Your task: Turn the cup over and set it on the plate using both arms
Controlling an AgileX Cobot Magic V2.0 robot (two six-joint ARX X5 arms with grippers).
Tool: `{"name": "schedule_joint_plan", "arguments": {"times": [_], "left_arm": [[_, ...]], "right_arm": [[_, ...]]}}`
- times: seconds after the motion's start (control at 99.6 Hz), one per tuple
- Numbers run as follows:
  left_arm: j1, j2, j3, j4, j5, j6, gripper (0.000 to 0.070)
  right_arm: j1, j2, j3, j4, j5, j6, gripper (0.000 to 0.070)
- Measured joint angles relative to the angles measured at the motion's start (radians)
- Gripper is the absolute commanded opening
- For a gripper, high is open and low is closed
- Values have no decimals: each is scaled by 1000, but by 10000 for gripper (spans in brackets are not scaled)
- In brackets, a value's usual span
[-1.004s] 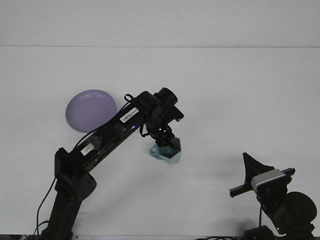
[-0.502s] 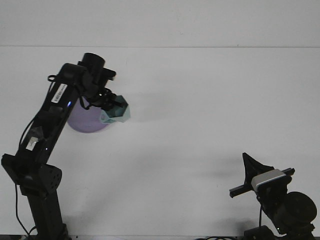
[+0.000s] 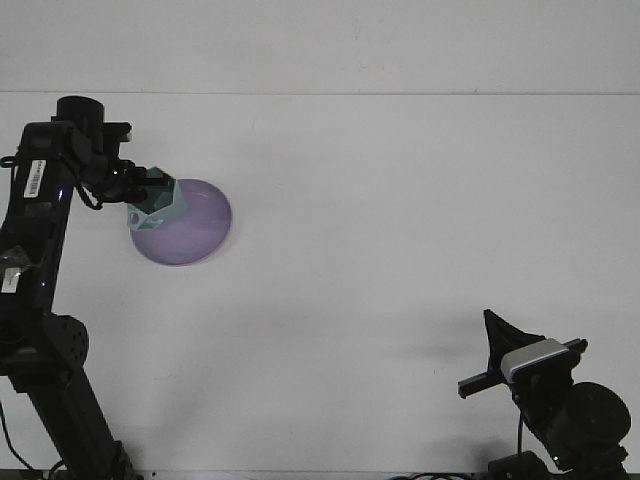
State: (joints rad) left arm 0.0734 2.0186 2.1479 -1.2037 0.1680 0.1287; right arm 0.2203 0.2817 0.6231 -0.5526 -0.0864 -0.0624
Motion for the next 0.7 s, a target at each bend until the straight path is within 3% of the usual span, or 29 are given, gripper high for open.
{"name": "schedule_joint_plan", "arguments": {"times": [0.703], "left_arm": [[-24, 180, -2, 19, -13, -13, 12]], "right_arm": [[0, 0, 0, -3, 0, 0, 0]]}}
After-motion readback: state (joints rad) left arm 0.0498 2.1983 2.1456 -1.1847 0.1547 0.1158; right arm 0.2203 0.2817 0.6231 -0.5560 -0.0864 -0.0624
